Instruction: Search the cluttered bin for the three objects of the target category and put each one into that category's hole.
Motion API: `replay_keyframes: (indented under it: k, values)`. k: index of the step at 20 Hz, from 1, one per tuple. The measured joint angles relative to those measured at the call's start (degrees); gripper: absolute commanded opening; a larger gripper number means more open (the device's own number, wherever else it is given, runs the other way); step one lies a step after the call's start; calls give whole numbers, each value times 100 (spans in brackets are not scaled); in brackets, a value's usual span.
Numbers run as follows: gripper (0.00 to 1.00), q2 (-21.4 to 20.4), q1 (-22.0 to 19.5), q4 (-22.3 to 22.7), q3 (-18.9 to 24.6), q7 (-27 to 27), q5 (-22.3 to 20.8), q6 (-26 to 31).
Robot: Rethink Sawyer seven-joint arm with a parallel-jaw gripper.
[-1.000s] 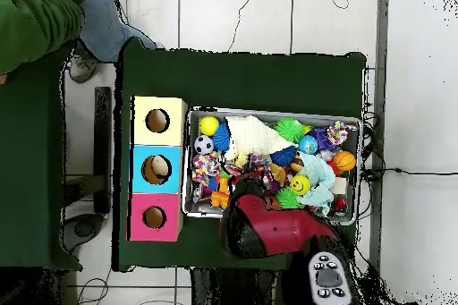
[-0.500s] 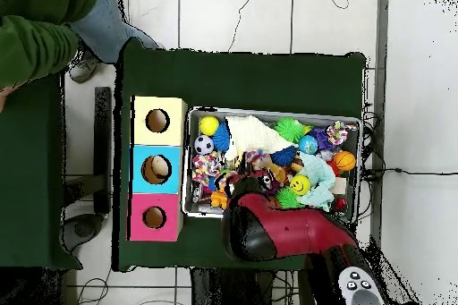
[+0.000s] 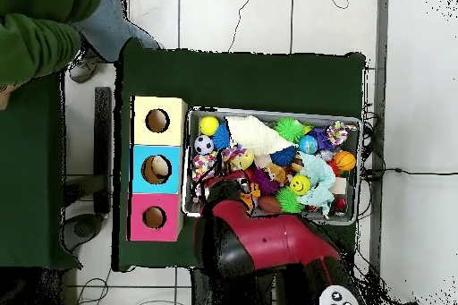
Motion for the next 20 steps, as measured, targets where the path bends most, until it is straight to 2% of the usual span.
replay_keyframes:
  k: [6,13,20]
  values:
    - [0,-432,2,312,323,0,253,0]
    - [0,-742,43,538,479,0,517,2]
    - [0,-900,415,558,478,0,758,1]
